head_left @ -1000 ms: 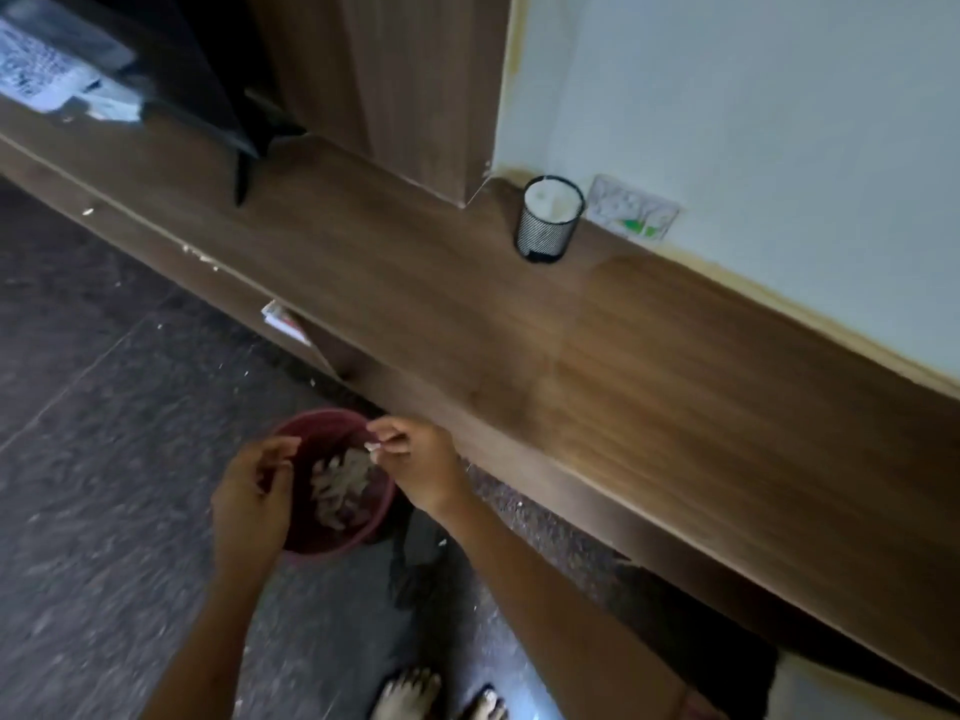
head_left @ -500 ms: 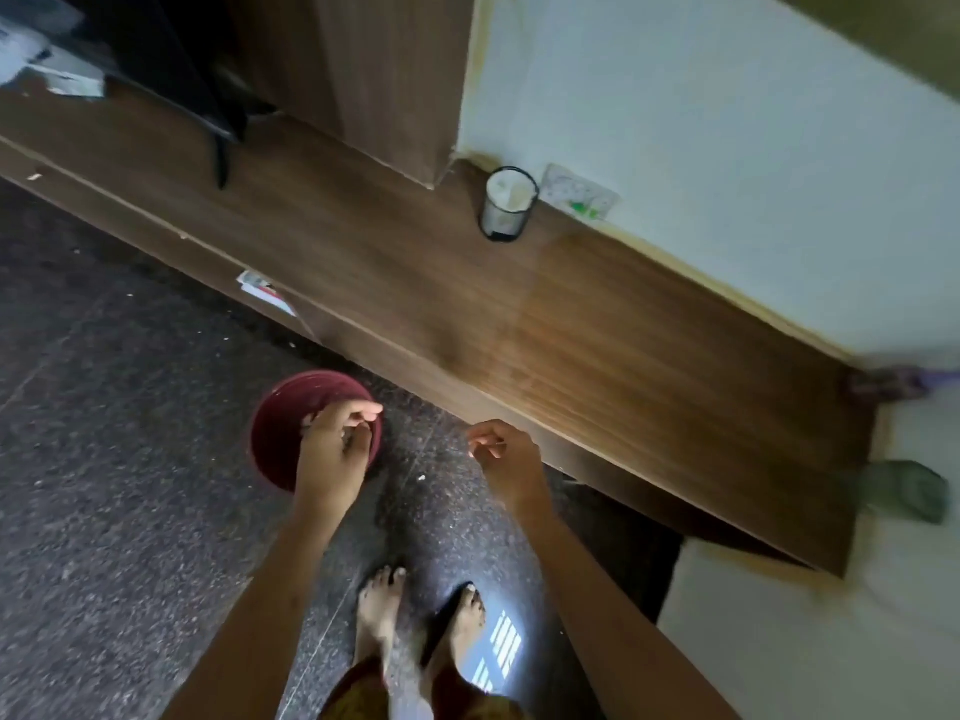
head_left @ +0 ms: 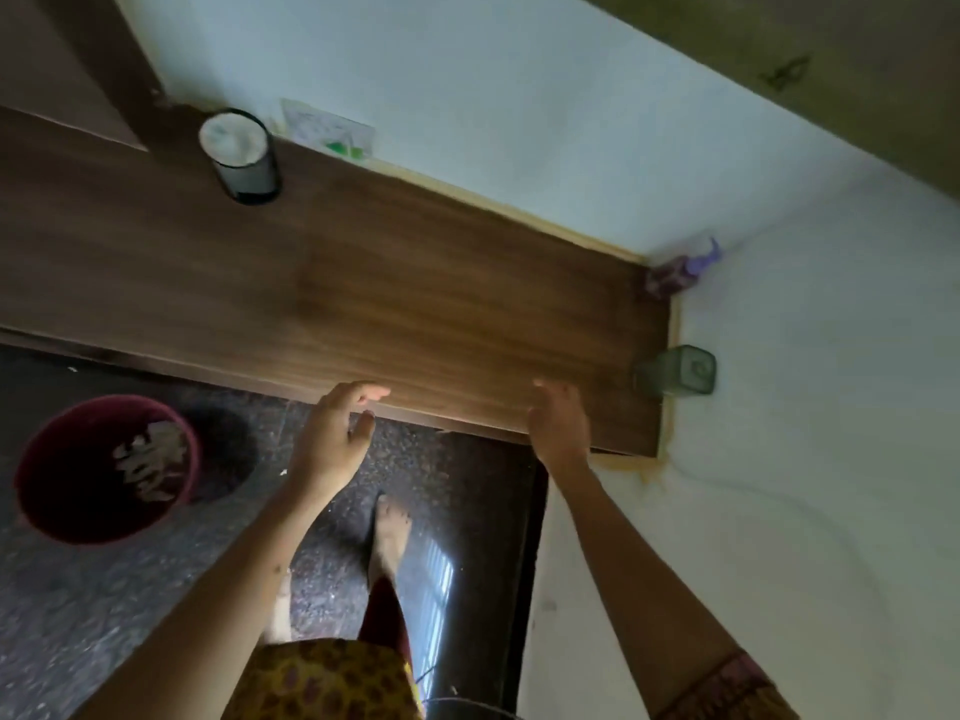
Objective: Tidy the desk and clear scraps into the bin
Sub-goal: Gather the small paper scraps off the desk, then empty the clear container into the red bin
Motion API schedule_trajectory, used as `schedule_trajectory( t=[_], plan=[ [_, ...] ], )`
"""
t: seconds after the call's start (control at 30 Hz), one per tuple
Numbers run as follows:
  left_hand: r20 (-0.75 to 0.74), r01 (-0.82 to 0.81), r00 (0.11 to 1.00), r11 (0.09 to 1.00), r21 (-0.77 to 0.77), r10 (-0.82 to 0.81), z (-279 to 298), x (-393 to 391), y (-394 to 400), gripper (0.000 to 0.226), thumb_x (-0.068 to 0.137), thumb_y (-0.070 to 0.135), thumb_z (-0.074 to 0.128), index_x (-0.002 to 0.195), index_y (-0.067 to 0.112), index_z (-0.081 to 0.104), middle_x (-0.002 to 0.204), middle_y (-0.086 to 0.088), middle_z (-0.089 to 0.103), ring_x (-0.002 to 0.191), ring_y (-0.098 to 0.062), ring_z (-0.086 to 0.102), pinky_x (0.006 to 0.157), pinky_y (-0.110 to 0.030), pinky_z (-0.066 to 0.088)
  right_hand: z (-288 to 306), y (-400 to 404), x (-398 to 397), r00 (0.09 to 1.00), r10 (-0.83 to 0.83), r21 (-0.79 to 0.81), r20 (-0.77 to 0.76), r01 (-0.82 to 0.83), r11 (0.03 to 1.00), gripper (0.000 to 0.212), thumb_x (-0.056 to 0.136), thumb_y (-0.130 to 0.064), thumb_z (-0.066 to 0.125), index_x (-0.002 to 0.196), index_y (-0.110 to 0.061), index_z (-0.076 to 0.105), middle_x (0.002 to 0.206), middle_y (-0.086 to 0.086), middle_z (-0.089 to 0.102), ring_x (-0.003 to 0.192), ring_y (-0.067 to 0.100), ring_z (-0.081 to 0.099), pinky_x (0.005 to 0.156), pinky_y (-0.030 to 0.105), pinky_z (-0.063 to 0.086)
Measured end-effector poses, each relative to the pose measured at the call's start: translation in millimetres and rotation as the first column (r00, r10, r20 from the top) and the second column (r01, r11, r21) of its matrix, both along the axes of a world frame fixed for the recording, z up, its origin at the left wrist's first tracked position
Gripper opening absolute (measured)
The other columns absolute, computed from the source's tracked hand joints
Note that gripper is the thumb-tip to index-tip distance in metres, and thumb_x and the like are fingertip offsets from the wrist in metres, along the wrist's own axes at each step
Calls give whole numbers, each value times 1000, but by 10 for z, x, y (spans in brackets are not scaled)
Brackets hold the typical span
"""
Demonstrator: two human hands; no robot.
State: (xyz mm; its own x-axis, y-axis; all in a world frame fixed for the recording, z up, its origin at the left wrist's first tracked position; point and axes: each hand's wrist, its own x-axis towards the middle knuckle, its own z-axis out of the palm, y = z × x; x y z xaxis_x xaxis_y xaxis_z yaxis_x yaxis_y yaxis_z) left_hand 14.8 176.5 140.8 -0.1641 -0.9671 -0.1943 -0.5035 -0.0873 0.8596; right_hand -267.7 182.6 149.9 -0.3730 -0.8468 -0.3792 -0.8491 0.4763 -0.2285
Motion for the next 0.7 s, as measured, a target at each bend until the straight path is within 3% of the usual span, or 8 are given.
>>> schedule_trajectory(
  t=[0.1,0.17,0.23,0.3,0.37,0.5,0.6,0.7],
  plan=[
    [20,40,999,999,-21,-40,-46,-338,-119,38,84,-10,60,115,11,65,113,0,67,106,-16,61,93,-20,41,-3,-67,-631,969,27,-14,-244,-31,999,55,85,-6,59,138,-16,47,143,15,42,126,34,48,101,47,43],
    [43,57,997,998,-27,-56,-54,-469,-180,38,84,-11,60,115,10,65,114,0,66,106,-15,60,91,-5,36,-27,-93,-1037,929,42,-38,-367,-61,997,64,81,-2,59,142,-11,42,145,22,40,131,40,42,102,50,40],
    [57,79,995,997,-10,-78,-72,-568,-237,38,85,-10,60,117,10,64,115,1,65,108,-13,58,88,0,34,-10,-164,-1391,905,6,-56,-425,-33,998,66,80,0,55,144,-5,38,147,25,38,133,45,39,104,53,37],
    [74,99,992,995,14,-100,-109,-651,-292,37,86,-6,60,118,12,64,117,3,65,110,-12,58,93,-10,36,-22,-283,-1725,868,-5,-45,-497,-20,999,61,87,1,49,145,1,32,146,28,37,133,47,37,107,56,35],
    [89,107,990,994,20,-109,-151,-704,-325,36,87,-6,60,117,13,64,117,2,65,110,-14,58,94,-20,40,-41,-380,-2014,851,31,73,-524,9,997,69,91,-2,53,150,-1,19,154,24,25,141,43,25,114,54,27],
    [108,96,989,994,45,-100,-214,-768,-339,35,86,-9,59,116,10,64,117,-2,66,109,-14,58,86,-5,35,-58,-475,-2369,865,88,249,-494,44,967,101,80,-14,72,152,-6,3,160,19,9,147,37,12,116,47,19],
    [97,82,991,995,50,-87,-289,-764,-337,35,84,-11,60,113,9,65,114,-1,66,108,-17,60,91,-7,35,-72,-559,-2399,846,137,306,-515,32,951,96,75,-14,75,149,-2,17,154,23,24,143,38,24,114,47,26],
    [78,40,996,998,48,-43,-303,-716,-331,36,83,-14,59,111,7,66,111,3,64,106,-16,60,91,-1,35,-47,-613,-2335,846,115,229,-520,9,973,67,67,-7,78,124,0,46,122,24,52,112,41,53,95,48,44]
  ],
)
